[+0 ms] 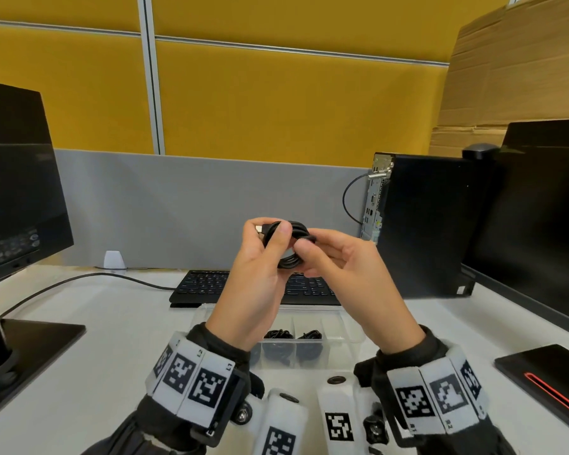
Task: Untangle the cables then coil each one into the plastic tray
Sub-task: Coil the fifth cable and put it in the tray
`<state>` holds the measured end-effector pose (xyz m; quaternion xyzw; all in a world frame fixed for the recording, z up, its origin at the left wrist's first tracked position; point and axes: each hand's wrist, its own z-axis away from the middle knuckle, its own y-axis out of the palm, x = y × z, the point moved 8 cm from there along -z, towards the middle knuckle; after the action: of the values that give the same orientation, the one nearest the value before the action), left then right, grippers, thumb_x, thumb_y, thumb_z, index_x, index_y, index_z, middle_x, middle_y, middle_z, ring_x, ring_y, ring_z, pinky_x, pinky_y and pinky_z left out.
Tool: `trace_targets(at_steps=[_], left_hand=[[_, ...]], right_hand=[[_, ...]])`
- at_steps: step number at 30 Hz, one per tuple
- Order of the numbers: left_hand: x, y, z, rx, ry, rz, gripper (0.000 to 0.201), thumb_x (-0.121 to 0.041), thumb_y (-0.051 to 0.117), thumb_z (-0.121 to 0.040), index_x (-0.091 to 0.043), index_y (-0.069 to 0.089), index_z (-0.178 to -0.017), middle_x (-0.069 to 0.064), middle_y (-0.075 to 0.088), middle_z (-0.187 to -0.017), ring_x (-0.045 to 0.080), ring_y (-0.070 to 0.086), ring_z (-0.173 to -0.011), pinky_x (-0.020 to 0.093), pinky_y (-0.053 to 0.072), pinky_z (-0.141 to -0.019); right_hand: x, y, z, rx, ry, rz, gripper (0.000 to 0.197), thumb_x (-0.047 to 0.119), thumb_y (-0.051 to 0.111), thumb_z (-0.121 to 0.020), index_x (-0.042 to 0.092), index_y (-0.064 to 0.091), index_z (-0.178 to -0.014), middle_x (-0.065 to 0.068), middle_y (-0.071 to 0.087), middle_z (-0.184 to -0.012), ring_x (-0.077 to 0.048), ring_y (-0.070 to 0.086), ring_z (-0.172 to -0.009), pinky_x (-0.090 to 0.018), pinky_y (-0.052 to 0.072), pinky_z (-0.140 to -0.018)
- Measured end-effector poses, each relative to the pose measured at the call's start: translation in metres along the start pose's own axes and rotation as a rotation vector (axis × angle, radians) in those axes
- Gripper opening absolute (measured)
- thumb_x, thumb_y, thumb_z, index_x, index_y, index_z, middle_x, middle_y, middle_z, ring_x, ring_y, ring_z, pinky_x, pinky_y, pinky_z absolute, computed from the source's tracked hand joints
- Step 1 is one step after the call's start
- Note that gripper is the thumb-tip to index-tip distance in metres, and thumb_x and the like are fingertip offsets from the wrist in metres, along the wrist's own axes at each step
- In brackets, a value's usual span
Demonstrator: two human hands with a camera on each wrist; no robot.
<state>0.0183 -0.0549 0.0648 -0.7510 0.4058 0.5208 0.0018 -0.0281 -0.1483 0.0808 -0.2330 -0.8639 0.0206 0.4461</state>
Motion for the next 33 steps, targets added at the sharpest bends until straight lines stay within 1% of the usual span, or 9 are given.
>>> trace_targets(at_steps=[3,7,11,14,17,22,28,31,33], left_hand=[[0.005,0.002,0.0,-0.005,0.003,0.012,0.019,-0.026,0.045,-0.09,-0.011,0.043,-0.102,0.013,0.061,-0.101,0.021,0.062,-0.094,0.03,0.053,-0.081],[0.021,-0.001,-0.002,-0.041,-0.025,0.058,0.015,-0.02,0.042,-0.096,-0.01,0.042,-0.107,0.015,0.059,-0.1,0.022,0.06,-0.092,0.032,0.052,-0.081],[0.053,-0.005,-0.003,-0.098,-0.119,0.11,0.023,-0.018,0.044,-0.096,-0.005,0.042,-0.115,0.018,0.06,-0.108,0.026,0.061,-0.1,0.036,0.051,-0.086],[0.079,-0.012,-0.003,-0.121,-0.213,0.034,0.025,-0.017,0.047,-0.096,-0.005,0.045,-0.118,0.013,0.06,-0.11,0.021,0.062,-0.101,0.032,0.05,-0.088],[0.097,-0.029,-0.005,-0.115,-0.292,-0.223,0.018,-0.016,0.052,-0.094,-0.015,0.051,-0.112,0.004,0.057,-0.108,0.012,0.056,-0.097,0.028,0.045,-0.091],[0.118,-0.048,0.0,0.019,-0.392,-0.687,0.016,-0.021,0.051,-0.095,-0.019,0.056,-0.11,-0.006,0.057,-0.108,0.005,0.051,-0.098,0.015,0.041,-0.077],[0.138,-0.044,0.003,0.305,-0.419,-1.036,0.022,-0.02,0.047,-0.096,-0.02,0.059,-0.115,-0.007,0.058,-0.11,0.007,0.053,-0.098,0.021,0.042,-0.086],[0.138,-0.04,0.005,0.379,-0.411,-1.112,0.025,-0.019,0.045,-0.097,-0.019,0.062,-0.116,-0.005,0.061,-0.117,0.006,0.053,-0.1,0.02,0.041,-0.087],[0.14,-0.039,0.006,0.421,-0.41,-1.162,0.028,-0.019,0.044,-0.097,-0.018,0.06,-0.12,-0.004,0.057,-0.127,0.009,0.053,-0.109,0.022,0.041,-0.094]], right_hand=[[0.001,-0.005,0.0,-0.083,-0.055,0.132,0.015,0.022,0.063,-0.087,0.025,0.067,-0.101,0.004,0.073,-0.088,-0.006,0.07,-0.079,-0.025,0.057,-0.076],[-0.011,-0.009,0.001,-0.097,-0.038,0.212,0.009,0.02,0.062,-0.089,0.026,0.062,-0.096,0.014,0.068,-0.077,0.003,0.066,-0.071,-0.013,0.053,-0.067],[-0.031,-0.015,0.0,-0.027,0.013,0.426,0.016,0.023,0.059,-0.091,0.019,0.069,-0.103,0.01,0.069,-0.079,0.003,0.063,-0.068,-0.018,0.053,-0.072],[-0.053,-0.025,-0.007,0.089,0.108,0.505,0.017,0.02,0.055,-0.093,0.014,0.07,-0.098,0.002,0.071,-0.076,0.0,0.062,-0.062,-0.02,0.053,-0.069],[-0.093,-0.043,-0.019,0.266,0.276,0.618,0.021,0.019,0.053,-0.094,0.006,0.069,-0.098,-0.016,0.071,-0.083,-0.018,0.063,-0.067,-0.032,0.054,-0.072],[-0.142,-0.036,-0.024,0.696,0.313,1.04,0.023,0.021,0.053,-0.093,0.01,0.067,-0.106,-0.011,0.068,-0.098,-0.02,0.057,-0.083,-0.025,0.04,-0.073],[-0.17,0.007,-0.018,1.095,0.298,1.311,0.019,0.017,0.054,-0.093,0.004,0.066,-0.1,-0.011,0.059,-0.089,-0.026,0.053,-0.085,-0.029,0.036,-0.071],[-0.178,0.019,-0.014,1.18,0.293,1.448,0.021,0.012,0.053,-0.093,0.002,0.063,-0.108,-0.018,0.063,-0.105,-0.033,0.057,-0.099,-0.031,0.037,-0.072],[-0.179,0.018,-0.014,1.186,0.282,1.456,0.02,0.01,0.051,-0.093,0.003,0.063,-0.107,-0.016,0.063,-0.097,-0.033,0.056,-0.094,-0.031,0.036,-0.072]])
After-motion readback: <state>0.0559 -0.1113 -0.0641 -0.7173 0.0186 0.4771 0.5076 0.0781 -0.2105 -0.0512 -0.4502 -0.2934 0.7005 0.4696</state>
